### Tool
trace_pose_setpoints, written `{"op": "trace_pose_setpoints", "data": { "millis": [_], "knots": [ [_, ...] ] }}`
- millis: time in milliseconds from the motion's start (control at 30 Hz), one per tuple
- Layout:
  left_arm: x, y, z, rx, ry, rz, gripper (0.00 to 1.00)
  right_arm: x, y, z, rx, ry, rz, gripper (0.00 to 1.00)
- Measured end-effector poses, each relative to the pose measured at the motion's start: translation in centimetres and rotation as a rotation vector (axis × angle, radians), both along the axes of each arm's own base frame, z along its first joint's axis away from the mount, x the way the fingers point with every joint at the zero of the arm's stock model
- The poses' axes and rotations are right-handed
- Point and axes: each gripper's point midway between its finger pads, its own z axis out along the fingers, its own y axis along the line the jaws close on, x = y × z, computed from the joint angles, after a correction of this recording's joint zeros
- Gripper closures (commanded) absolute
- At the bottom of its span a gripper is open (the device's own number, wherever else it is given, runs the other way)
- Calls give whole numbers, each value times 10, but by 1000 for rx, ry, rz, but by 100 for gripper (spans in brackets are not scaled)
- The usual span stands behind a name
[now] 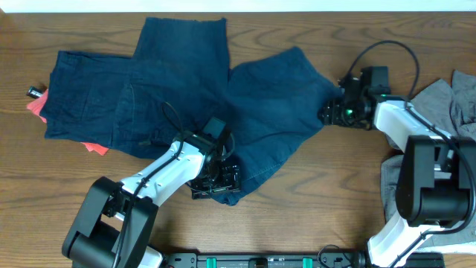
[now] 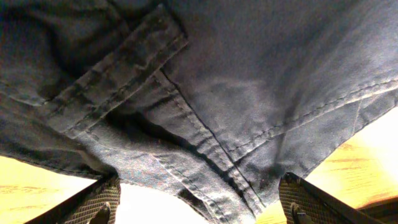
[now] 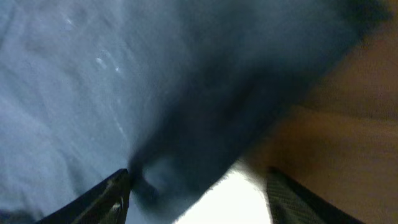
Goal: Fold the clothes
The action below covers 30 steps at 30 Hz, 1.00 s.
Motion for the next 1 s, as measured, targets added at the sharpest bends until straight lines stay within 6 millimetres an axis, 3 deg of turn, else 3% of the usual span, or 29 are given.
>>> {"op": "trace_pose_setpoints", "data": {
  "millis": [100, 167, 233, 300, 433, 567, 633, 733, 833, 1000],
  "knots": [
    [0, 0, 0, 0, 0, 0, 17, 15, 1, -1, -1, -43, -37, 43],
    [-1, 0, 0, 2, 3, 0, 17, 22, -3, -2, -12, -59, -77, 62],
    [-1, 1, 0, 3, 5, 0, 17, 24, -10, -4, -32, -54, -133, 88],
    [-1, 1, 0, 3, 5, 0, 17, 22, -18, -7, -60, -39, -176, 99],
    [-1, 0, 0, 2, 4, -1, 13, 9, -37, -9, -107, 21, -249, 99],
    [-1, 1, 0, 3, 5, 0, 10, -27, -80, 1, -203, 138, -391, 99],
    [-1, 0, 0, 2, 5, 0, 8, -44, -107, 19, -242, 157, -477, 99],
    [-2, -1, 1, -8, 11, 1, 8, -59, -132, 48, -281, 139, -554, 99],
    [-5, -6, 3, -39, 30, 7, 8, -68, -138, 66, -303, 120, -566, 99],
    [-9, -17, 8, -92, 71, 48, 0, -79, -133, 63, -313, 167, -530, 99]
  ]
}}
